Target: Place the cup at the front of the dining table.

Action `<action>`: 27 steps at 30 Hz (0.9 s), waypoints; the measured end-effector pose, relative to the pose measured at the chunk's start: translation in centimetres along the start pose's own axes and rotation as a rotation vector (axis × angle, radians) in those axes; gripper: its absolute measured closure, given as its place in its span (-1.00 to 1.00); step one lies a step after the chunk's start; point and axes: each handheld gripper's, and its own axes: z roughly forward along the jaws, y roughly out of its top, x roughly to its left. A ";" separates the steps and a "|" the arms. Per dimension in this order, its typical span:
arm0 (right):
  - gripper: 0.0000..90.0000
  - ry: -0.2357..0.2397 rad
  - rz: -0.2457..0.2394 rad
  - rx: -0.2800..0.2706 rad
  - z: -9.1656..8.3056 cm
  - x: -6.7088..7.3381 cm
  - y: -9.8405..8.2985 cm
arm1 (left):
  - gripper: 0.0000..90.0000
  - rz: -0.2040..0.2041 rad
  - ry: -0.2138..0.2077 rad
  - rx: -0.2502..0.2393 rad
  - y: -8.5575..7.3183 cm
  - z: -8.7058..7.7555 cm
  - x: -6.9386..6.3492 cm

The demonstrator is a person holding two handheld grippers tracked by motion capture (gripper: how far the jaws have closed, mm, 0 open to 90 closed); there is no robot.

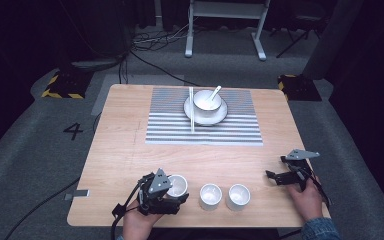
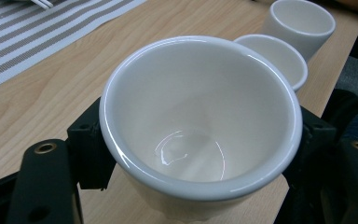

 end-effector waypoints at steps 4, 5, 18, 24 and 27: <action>-0.86 0.000 0.001 -0.001 0.0 0.0 0.0 | -0.41 -0.006 0.002 -0.015 0.7 -0.5 0.2; -0.86 -0.001 0.000 -0.001 0.0 0.0 0.0 | -0.41 -0.002 0.003 -0.014 0.9 -0.7 0.3; -0.86 0.000 0.001 -0.001 0.0 0.0 0.0 | -0.41 -0.017 -0.003 -0.045 3.4 -1.5 1.4; -0.86 -0.001 0.000 -0.001 0.0 0.0 0.0 | -0.41 -0.011 -0.005 -0.065 4.7 -1.9 2.1; -0.86 -0.001 0.000 -0.001 0.0 0.0 0.0 | -0.41 -0.014 0.001 -0.075 5.5 -2.0 2.5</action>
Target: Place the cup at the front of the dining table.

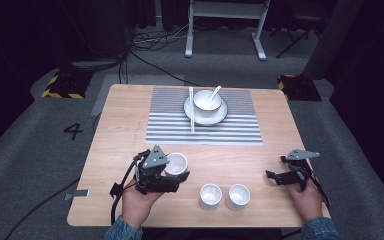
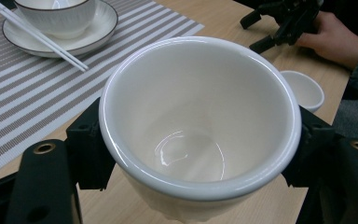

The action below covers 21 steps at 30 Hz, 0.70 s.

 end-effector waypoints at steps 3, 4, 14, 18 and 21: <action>-0.86 0.000 0.000 0.000 0.0 0.0 0.0 | -0.41 0.000 0.012 -0.006 0.6 0.0 0.2; -0.86 0.000 0.000 0.000 0.0 0.0 0.0 | -0.41 0.002 0.011 -0.006 0.9 -0.1 0.4; -0.86 0.001 0.000 0.001 0.0 0.0 0.0 | -0.41 0.000 0.089 0.039 3.0 1.5 0.7; -0.86 0.001 0.000 0.000 0.0 0.0 0.0 | -0.41 0.003 0.106 0.048 3.7 2.2 1.2; -0.86 0.000 0.000 0.000 0.0 0.0 0.0 | -0.41 -0.002 0.111 0.038 4.3 2.5 1.7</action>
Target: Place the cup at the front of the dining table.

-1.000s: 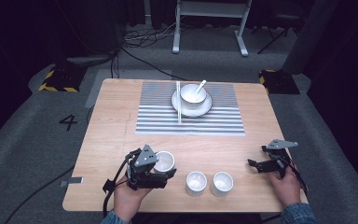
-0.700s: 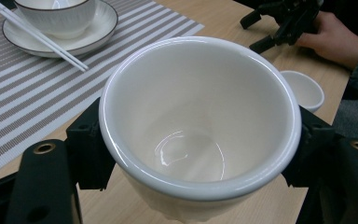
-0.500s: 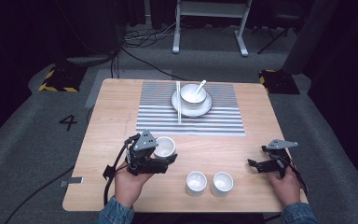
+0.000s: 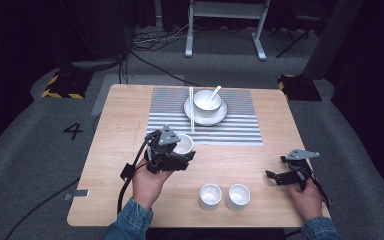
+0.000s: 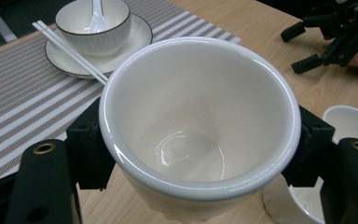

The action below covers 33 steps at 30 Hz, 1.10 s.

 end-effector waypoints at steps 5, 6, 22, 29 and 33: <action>-0.86 0.000 0.000 0.000 0.0 0.0 0.0 | -0.41 -0.006 0.011 -0.019 0.8 0.3 0.8; -0.86 0.000 0.000 0.000 0.0 0.0 0.0 | -0.41 -0.007 0.020 -0.028 1.2 0.4 1.1; -0.86 -0.001 0.002 0.001 0.0 0.0 0.0 | -0.41 -0.034 0.092 -0.051 3.2 3.1 6.0; -0.86 -0.002 0.002 0.000 0.0 0.0 0.0 | -0.41 -0.081 0.128 -0.063 3.9 4.1 8.7; -0.86 -0.002 0.002 0.001 0.0 0.0 0.0 | -0.41 -0.065 0.166 -0.067 4.4 4.5 9.5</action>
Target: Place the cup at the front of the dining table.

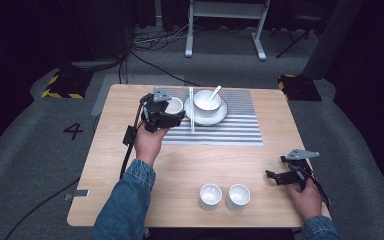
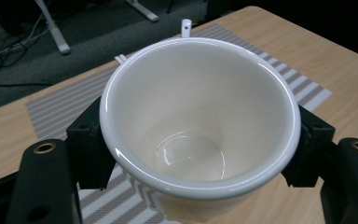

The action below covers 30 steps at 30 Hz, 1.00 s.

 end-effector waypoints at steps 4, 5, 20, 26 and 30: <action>-0.86 0.000 0.000 0.000 0.0 0.0 0.0 | -0.41 0.004 0.024 0.006 0.7 0.9 0.6; -0.86 -0.001 0.001 0.000 0.0 0.0 0.0 | -0.41 0.009 0.027 0.005 0.9 1.0 0.7; -0.86 -0.002 0.004 -0.001 0.0 0.0 0.0 | -0.41 -0.039 0.075 -0.028 1.1 5.3 3.4; -0.86 -0.001 0.003 -0.001 0.0 0.0 0.0 | -0.41 -0.074 0.081 0.022 0.4 7.1 4.4; -0.86 -0.003 0.005 0.000 0.0 0.0 0.0 | -0.41 -0.112 0.085 0.038 -0.2 8.0 4.8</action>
